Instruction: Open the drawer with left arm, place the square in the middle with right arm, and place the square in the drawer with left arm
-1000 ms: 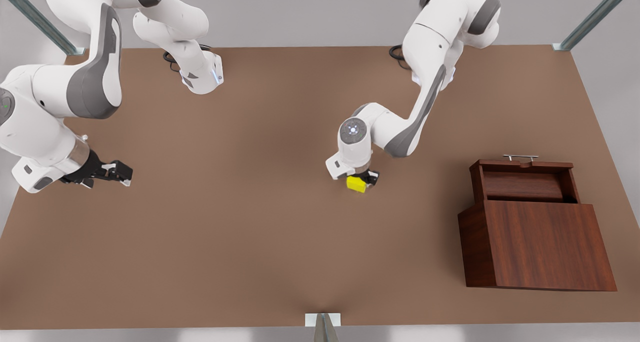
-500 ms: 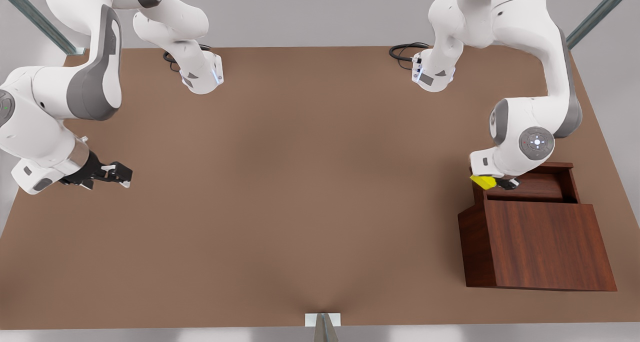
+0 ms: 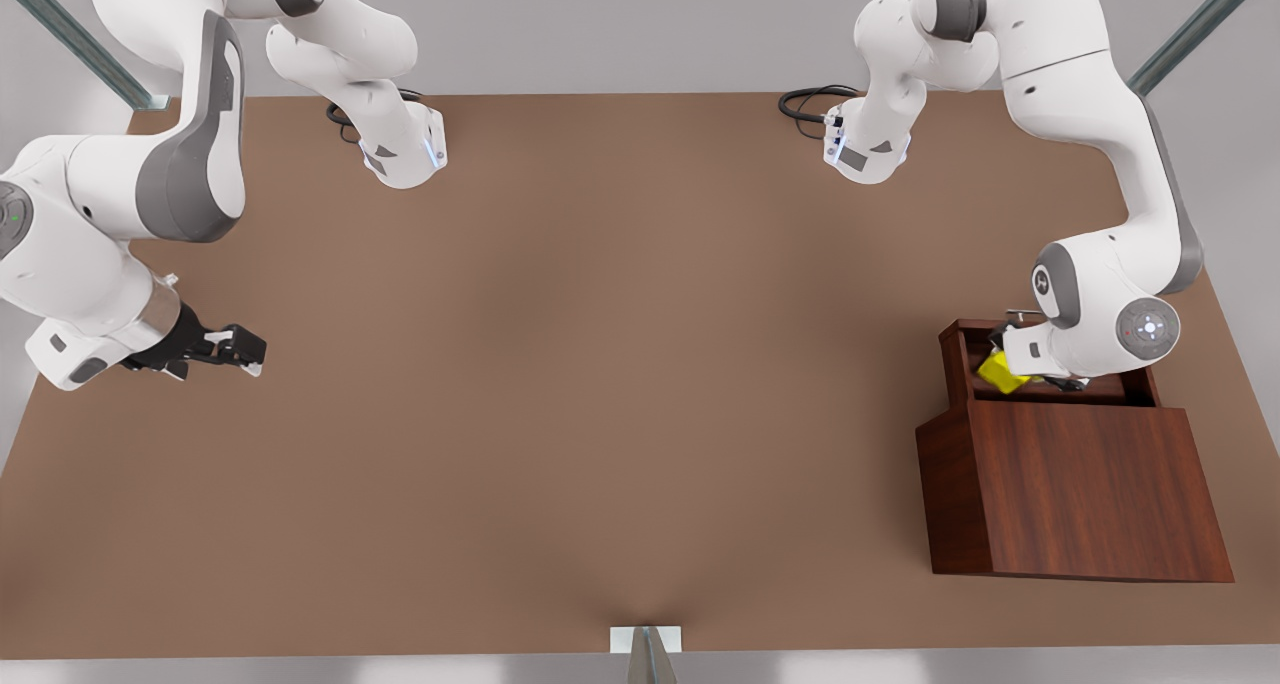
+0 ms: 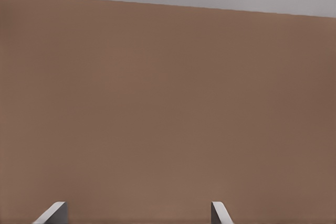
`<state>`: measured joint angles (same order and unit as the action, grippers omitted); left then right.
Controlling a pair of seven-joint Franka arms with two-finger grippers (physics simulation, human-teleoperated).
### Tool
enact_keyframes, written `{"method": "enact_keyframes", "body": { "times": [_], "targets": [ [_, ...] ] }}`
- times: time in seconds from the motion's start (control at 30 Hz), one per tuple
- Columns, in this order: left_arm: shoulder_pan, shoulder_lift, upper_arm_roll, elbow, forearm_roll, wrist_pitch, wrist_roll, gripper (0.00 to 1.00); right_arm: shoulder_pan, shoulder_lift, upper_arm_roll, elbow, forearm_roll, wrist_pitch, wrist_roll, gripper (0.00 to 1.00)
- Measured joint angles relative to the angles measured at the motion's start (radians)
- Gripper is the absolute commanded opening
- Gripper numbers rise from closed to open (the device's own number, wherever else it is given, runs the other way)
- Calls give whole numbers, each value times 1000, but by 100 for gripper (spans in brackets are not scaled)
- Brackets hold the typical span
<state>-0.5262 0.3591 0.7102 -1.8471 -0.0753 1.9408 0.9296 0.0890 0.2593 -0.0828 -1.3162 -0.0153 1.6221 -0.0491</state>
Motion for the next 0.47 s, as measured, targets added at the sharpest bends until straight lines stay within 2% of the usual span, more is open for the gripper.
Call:
{"method": "enact_keyframes", "body": {
  "times": [0.07,0.1,0.2,0.23,0.33,0.37,0.47],
  "targets": [
    [-5,-8,0,33,-7,-45,-67,100,0,0,0,0,0,0,0,100],
    [-14,-20,-9,89,-10,-102,-231,100,0,0,0,-1,0,-1,0,100],
    [-21,-22,-98,270,-16,-115,-663,100,0,0,0,0,0,-1,0,100],
    [-6,-21,-162,338,-17,-114,-826,100,-2,-1,0,0,0,-1,0,100],
    [393,-59,-667,425,34,-103,-997,100,-2,-1,0,0,0,-1,0,100],
    [455,-88,-757,412,70,-103,-1026,100,-2,0,0,0,0,-1,0,100],
    [460,-111,-767,385,138,-112,-1029,100,-2,0,0,0,0,1,0,100]
  ]
}}
